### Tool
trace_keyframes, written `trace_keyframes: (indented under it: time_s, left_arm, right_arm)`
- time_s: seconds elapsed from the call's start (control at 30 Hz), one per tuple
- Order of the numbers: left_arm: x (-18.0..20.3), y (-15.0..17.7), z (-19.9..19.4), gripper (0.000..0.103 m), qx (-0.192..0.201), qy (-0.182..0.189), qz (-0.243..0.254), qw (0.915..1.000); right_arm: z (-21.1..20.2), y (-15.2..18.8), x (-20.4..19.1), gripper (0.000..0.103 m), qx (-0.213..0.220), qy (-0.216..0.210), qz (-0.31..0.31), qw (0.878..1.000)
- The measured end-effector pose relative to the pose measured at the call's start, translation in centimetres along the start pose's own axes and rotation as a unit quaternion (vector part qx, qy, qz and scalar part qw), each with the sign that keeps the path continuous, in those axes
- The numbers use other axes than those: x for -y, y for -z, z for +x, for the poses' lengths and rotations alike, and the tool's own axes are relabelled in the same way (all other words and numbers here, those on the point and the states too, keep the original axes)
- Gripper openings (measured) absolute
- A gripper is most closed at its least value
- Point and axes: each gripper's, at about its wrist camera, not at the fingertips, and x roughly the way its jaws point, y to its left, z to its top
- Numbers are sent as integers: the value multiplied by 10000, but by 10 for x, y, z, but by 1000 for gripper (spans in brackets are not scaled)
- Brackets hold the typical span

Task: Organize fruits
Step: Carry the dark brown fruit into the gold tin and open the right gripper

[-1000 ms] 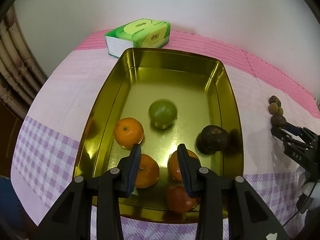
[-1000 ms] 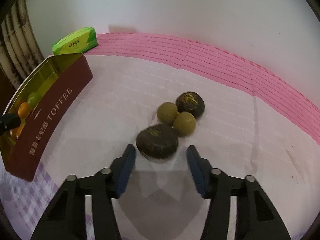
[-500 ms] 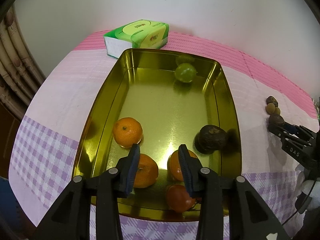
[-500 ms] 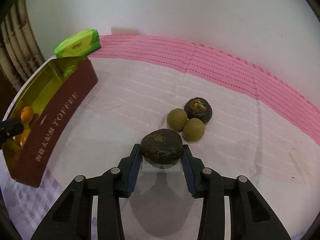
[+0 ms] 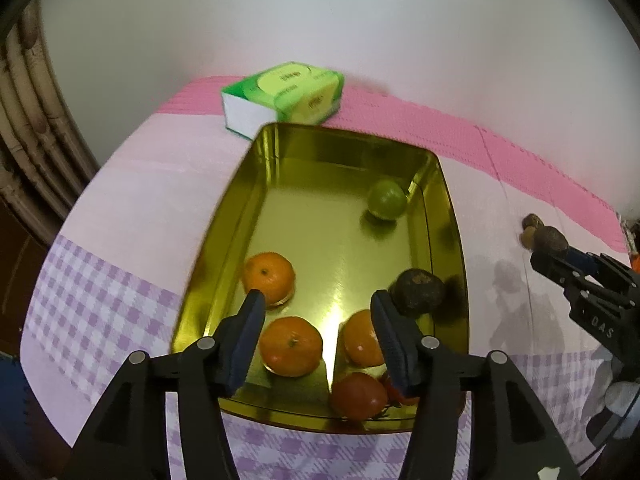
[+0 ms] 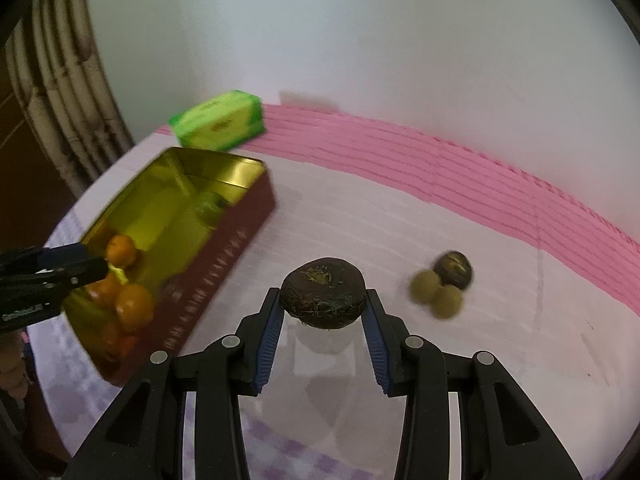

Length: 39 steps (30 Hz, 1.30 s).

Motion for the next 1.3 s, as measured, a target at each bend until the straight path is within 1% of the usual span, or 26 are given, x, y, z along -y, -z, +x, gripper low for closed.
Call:
trace_keyframes:
  time_s: [0.13,0.27,0.37,0.63,0.73,1.0,1.17,1.3]
  left_arm:
    - [-12,-2,-10,55,146,-141,-107,9997]
    - [-26,0,-15,62,197,-363,-222,9989]
    - [-37,2,-19,65,207,-479,-324,9981]
    - [-65,11,-28,68,181,-711,-617,9954]
    - [-73,15,-31,68,200,-742,-726,9944]
    - [-80,17,-33,68,238,-882,-762,9929]
    - [-84,18,-30,68,146,-930,-821,9922]
    - [-89,19,-26,68,49,-894,-995,9910]
  right_arm:
    - [-5,-7,-23,41,68,-203,-160,9996]
    - [-4,-11,-45,41,80,-398,-319,9987]
    - [0,-13,-61,41,38,-526,-442,9976]
    - [11,-14,-98,41,-70,-774,-739,9942]
    - [17,-14,-109,41,-100,-802,-854,9931]
    - [31,-12,-126,41,-254,-795,-1046,9910]
    - [39,-11,-131,41,-348,-764,-1079,9906]
    - [44,-8,-134,41,-420,-766,-1125,9898]
